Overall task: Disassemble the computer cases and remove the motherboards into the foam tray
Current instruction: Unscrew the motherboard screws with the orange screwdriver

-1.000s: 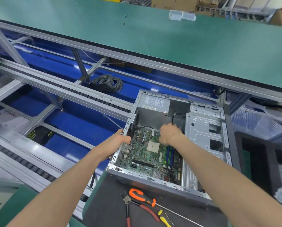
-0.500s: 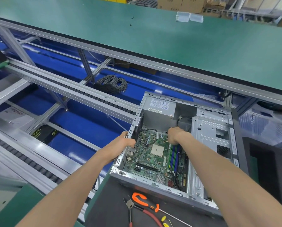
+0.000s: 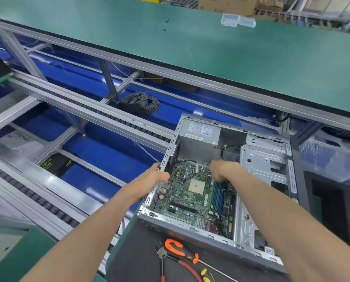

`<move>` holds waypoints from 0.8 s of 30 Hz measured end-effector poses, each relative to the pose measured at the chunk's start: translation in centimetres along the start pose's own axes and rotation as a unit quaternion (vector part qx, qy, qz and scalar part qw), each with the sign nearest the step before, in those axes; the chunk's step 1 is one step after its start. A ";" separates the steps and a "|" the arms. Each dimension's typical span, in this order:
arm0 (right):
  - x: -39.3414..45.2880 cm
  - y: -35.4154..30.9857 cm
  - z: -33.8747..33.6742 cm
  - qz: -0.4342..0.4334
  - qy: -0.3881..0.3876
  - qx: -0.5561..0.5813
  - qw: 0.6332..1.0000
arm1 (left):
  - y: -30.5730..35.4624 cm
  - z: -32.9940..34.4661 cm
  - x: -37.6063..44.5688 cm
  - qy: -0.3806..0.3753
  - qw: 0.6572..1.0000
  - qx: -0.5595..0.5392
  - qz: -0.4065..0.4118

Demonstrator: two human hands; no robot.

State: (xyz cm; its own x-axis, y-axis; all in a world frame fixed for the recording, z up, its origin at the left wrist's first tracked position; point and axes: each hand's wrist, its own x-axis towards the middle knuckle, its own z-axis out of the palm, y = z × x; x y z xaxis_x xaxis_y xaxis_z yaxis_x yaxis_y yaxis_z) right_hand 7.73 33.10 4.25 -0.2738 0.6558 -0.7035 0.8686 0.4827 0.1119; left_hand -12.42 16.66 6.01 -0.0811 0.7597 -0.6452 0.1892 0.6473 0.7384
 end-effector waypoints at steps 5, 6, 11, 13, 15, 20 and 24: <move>-0.2 0.1 -0.7 -0.026 -0.029 0.012 0.999 | 0.0 0.0 0.0 0.001 1.000 0.004 0.000; -0.2 0.2 -0.8 -0.029 -0.031 0.012 0.999 | 0.0 0.0 0.0 0.000 1.000 0.005 0.000; -0.1 0.5 -0.9 -0.029 -0.021 -0.003 0.999 | 0.1 -0.1 0.0 0.000 1.000 0.006 0.000; -0.1 0.4 -0.9 -0.031 0.003 -0.012 0.999 | 0.0 -0.1 0.1 0.003 1.000 0.004 -0.009; -0.1 0.1 -0.8 -0.027 0.028 -0.021 0.999 | -0.1 -0.1 0.2 0.011 1.000 0.004 -0.012; -0.3 -0.2 -0.6 -0.017 0.063 -0.042 0.997 | -0.1 0.5 -0.3 0.042 0.999 0.008 0.000; -0.3 -0.3 -0.2 -0.017 0.077 -0.051 0.996 | -0.2 0.7 -0.4 0.043 0.999 -0.018 -0.012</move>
State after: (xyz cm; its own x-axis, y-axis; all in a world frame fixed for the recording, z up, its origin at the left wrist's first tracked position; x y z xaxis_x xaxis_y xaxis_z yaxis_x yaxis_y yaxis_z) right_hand 7.47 32.90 4.55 -0.3698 0.7157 -0.5924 0.8132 0.5577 0.1663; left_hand -11.75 16.20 5.97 -0.1685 0.7457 -0.6446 0.1504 0.6658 0.7308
